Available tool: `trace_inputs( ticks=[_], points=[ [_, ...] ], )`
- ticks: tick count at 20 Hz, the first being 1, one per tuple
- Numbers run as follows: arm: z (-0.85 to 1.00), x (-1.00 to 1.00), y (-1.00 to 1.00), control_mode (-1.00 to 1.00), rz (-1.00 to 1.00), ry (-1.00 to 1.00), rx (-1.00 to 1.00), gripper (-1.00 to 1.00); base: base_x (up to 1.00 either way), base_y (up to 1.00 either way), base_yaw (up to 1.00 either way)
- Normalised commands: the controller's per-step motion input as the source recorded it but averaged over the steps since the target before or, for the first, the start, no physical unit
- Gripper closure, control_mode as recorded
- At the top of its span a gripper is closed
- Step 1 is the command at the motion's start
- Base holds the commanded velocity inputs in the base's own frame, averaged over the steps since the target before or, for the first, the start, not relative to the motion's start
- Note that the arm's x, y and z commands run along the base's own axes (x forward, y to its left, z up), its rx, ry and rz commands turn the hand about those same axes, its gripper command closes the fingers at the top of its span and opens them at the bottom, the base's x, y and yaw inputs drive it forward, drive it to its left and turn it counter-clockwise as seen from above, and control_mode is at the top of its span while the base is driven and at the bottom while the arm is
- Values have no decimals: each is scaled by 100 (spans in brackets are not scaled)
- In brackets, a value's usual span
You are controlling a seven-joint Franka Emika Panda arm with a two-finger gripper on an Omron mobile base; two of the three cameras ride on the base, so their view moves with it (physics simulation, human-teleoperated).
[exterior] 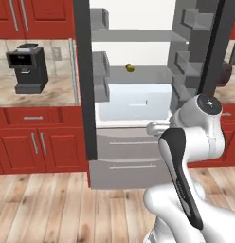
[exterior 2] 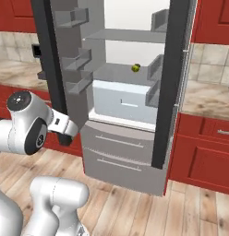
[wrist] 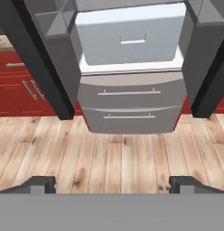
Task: Pick the pear and apple from the fridge and place them on the plate next to the blender to make a fruit smoothie.
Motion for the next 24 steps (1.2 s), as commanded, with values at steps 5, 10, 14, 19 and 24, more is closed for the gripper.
trace_inputs(
  ticks=[5,10,14,19,24],
  points=[
    [0,0,0,100,0,0,0,-100,47,8,-36],
    [0,0,0,100,0,0,0,-100,73,0,-13],
    [0,0,0,100,0,0,0,-100,76,0,-3],
    [0,0,0,100,0,0,0,-100,67,0,-2],
    [0,0,0,100,0,0,0,-100,60,4,-2]
  ],
)
